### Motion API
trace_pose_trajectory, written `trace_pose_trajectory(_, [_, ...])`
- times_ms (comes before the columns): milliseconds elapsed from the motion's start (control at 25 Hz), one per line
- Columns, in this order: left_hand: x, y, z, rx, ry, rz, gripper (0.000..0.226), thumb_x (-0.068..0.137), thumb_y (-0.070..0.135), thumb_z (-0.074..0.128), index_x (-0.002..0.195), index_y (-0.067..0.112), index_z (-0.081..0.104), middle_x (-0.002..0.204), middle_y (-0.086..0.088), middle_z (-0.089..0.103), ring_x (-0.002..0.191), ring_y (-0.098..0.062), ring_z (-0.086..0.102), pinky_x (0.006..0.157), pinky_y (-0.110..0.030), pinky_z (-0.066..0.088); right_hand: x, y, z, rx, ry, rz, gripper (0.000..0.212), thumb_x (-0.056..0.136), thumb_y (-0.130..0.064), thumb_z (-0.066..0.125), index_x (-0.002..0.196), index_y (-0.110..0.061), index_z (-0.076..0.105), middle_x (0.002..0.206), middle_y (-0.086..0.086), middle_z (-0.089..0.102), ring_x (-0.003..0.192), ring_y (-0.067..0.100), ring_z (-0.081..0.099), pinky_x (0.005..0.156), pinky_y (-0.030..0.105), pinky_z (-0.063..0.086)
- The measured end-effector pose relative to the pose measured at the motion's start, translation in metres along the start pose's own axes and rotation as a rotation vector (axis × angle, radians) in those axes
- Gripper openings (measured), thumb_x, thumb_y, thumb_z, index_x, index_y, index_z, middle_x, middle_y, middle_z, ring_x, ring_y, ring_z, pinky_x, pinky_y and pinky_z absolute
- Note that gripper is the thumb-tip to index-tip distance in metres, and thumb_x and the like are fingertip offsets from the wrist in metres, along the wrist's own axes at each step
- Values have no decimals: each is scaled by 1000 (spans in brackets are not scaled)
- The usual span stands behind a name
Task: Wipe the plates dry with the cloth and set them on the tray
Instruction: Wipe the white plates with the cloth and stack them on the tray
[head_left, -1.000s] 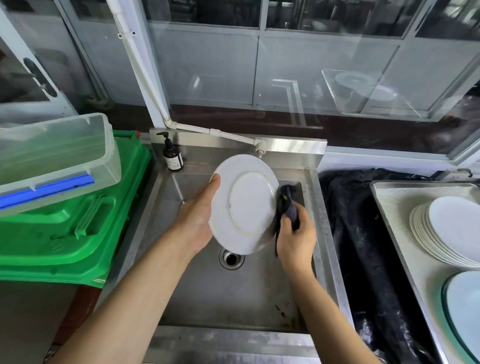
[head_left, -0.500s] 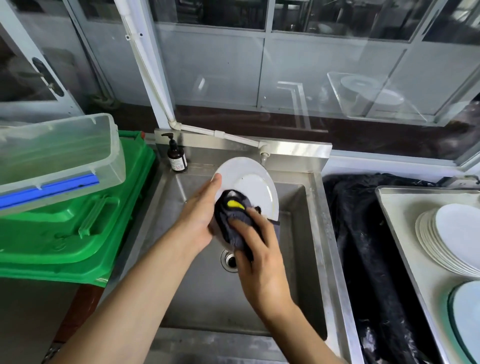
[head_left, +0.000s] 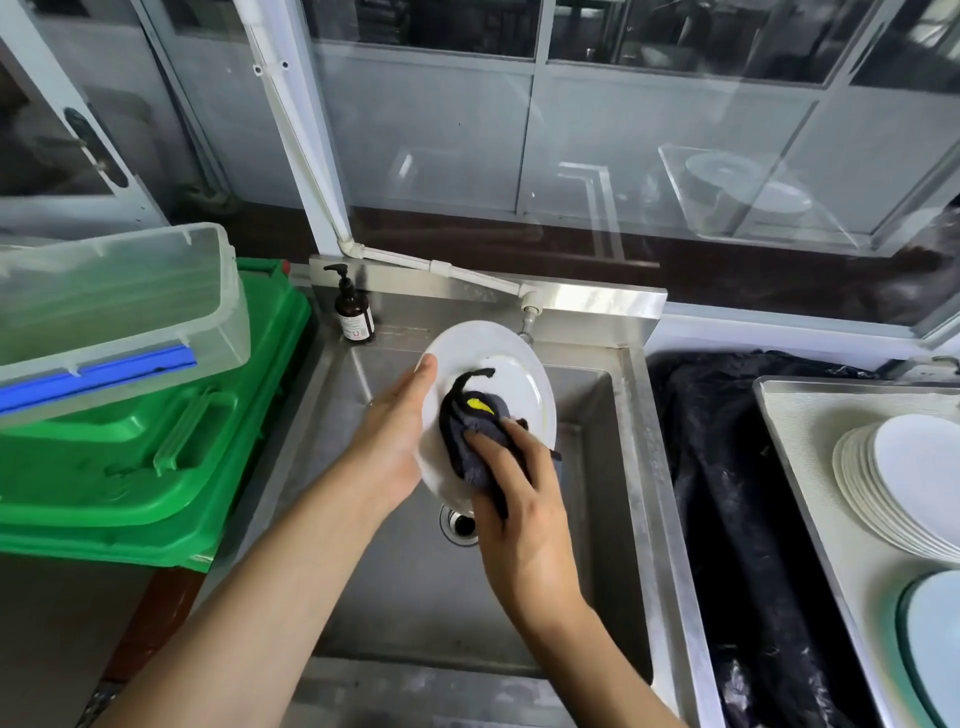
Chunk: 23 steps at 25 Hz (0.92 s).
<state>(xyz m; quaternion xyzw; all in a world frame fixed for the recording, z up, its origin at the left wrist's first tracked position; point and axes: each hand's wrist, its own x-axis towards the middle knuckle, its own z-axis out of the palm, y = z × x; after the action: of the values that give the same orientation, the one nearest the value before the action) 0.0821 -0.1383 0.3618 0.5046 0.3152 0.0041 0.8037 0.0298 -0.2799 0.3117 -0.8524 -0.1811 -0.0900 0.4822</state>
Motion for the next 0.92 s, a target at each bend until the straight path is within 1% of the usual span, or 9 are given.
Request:
trace_pose_trajectory(120, [-4, -6, -4, -24, -67, -37, 42, 101, 36, 54, 132, 9, 62, 127, -15, 68, 118, -33, 65, 108, -52, 46, 31, 7, -9, -33, 64, 36, 37, 100, -11, 62, 136, -19, 65, 148, 5, 50, 140, 15, 44, 118, 32, 35])
trace_pose_trajectory(240, [-6, -6, -2, -44, -130, -54, 44, 102, 37, 52, 136, 10, 60, 131, -14, 67, 121, -31, 64, 110, -51, 44, 60, 7, -22, -83, 109, 62, 40, 99, -6, 61, 137, -16, 65, 148, 7, 50, 138, 20, 45, 120, 31, 33])
trace_pose_trajectory(320, [-2, -2, 1, -32, -99, -26, 44, 101, 39, 54, 136, 13, 60, 131, -13, 66, 122, -32, 63, 111, -51, 43, 49, 4, -17, -85, 88, 39, 40, 98, -8, 60, 136, -17, 65, 148, 6, 50, 139, 19, 44, 119, 30, 33])
trace_pose_trajectory(440, [2, 1, -1, -27, -29, 1, 42, 100, 39, 57, 131, 12, 63, 125, -14, 69, 118, -32, 65, 107, -50, 47, 5, 0, -3, -61, 11, -21, 39, 97, -18, 55, 135, -21, 65, 148, 4, 50, 139, 15, 43, 116, 28, 36])
trace_pose_trajectory(520, [2, -3, -4, -21, -37, -6, 42, 100, 39, 56, 129, 10, 64, 124, -15, 70, 117, -32, 65, 107, -51, 47, 2, 7, -5, -46, 2, -32, 37, 99, -19, 57, 135, -21, 65, 148, 3, 50, 138, 14, 44, 116, 28, 36])
trace_pose_trajectory(680, [-3, -14, -3, 25, -106, 7, 37, 100, 39, 57, 127, 16, 66, 122, -5, 73, 116, -25, 67, 110, -49, 45, 50, 14, -21, -18, 155, 134, 38, 99, -7, 61, 136, -17, 65, 142, 5, 51, 134, 20, 52, 116, 33, 40])
trace_pose_trajectory(760, [-4, -16, -3, 70, -108, 52, 32, 99, 40, 59, 121, 19, 69, 119, 1, 74, 117, -20, 67, 111, -47, 44, 65, 4, -22, -34, 138, 90, 42, 97, -5, 60, 136, -17, 65, 143, 6, 52, 133, 21, 52, 116, 30, 39])
trace_pose_trajectory(880, [-2, -14, -8, 173, -148, 140, 32, 100, 37, 58, 127, 23, 69, 125, 2, 71, 124, -19, 61, 114, -44, 40, 69, -5, -21, -80, 62, -73, 39, 97, -9, 58, 134, -17, 67, 144, 7, 53, 134, 20, 49, 116, 24, 35])
trace_pose_trajectory(920, [-2, -13, -9, 195, -161, 163, 28, 101, 35, 58, 124, 26, 70, 124, 4, 72, 124, -17, 61, 113, -42, 41, 72, -6, -23, -85, 38, -117, 37, 97, -12, 58, 133, -17, 67, 144, 7, 53, 134, 20, 50, 116, 24, 35])
